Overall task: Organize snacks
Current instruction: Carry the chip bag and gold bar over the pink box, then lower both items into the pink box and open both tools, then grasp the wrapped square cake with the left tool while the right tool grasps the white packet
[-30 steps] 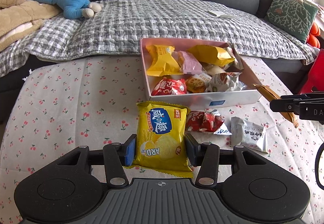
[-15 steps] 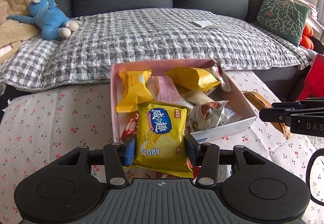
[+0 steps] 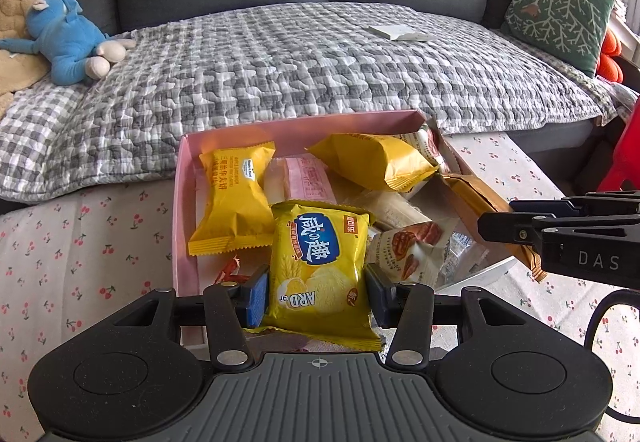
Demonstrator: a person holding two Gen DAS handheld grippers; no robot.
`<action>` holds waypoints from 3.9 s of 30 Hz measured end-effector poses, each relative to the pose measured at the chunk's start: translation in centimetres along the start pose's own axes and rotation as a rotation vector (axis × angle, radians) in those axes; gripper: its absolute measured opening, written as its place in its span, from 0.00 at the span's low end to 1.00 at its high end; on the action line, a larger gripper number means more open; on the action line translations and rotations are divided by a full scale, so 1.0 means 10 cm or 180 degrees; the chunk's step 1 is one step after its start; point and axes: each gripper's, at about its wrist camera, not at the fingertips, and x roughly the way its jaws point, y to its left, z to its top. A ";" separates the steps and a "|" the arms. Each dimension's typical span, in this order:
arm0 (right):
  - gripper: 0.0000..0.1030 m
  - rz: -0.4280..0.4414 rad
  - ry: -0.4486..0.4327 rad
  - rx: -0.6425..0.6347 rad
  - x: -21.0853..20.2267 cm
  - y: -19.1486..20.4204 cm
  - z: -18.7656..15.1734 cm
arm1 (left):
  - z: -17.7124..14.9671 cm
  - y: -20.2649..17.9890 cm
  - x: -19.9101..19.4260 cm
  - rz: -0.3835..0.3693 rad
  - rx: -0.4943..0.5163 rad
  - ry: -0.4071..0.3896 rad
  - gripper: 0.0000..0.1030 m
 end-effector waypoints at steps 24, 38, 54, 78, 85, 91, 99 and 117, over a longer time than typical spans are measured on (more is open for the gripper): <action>0.39 0.0044 -0.0075 0.0034 0.11 0.01 0.04 | 0.07 0.01 0.22 0.0041 -0.0020 -0.0156 0.49; 0.71 0.0093 -0.0180 -0.0198 -0.13 0.15 0.05 | -0.02 -0.01 -0.05 0.0075 0.0085 -0.0171 0.76; 0.90 0.0342 -0.0297 -0.0164 -0.59 0.09 -0.12 | -0.41 0.15 -0.65 0.0090 0.0239 -0.0322 0.91; 0.98 0.0346 0.0145 -0.0714 -0.59 0.08 -0.88 | -1.32 0.38 -0.59 0.0135 0.0443 -0.0130 0.92; 0.98 0.0298 0.0258 -0.0934 -0.50 0.12 -1.06 | -1.44 0.47 -0.50 0.0057 0.0427 -0.0201 0.93; 1.00 0.0329 0.0223 -0.1063 -0.39 0.12 -1.18 | -1.44 0.58 -0.41 -0.0070 0.0439 -0.0304 1.00; 1.00 0.0550 0.0041 -0.1137 -0.32 0.04 -1.15 | -1.35 0.70 -0.28 -0.0263 0.0443 -0.0365 1.00; 0.98 0.0638 -0.0044 -0.1272 -0.11 0.13 -0.98 | -1.12 0.72 -0.11 -0.0433 0.0379 -0.0456 0.89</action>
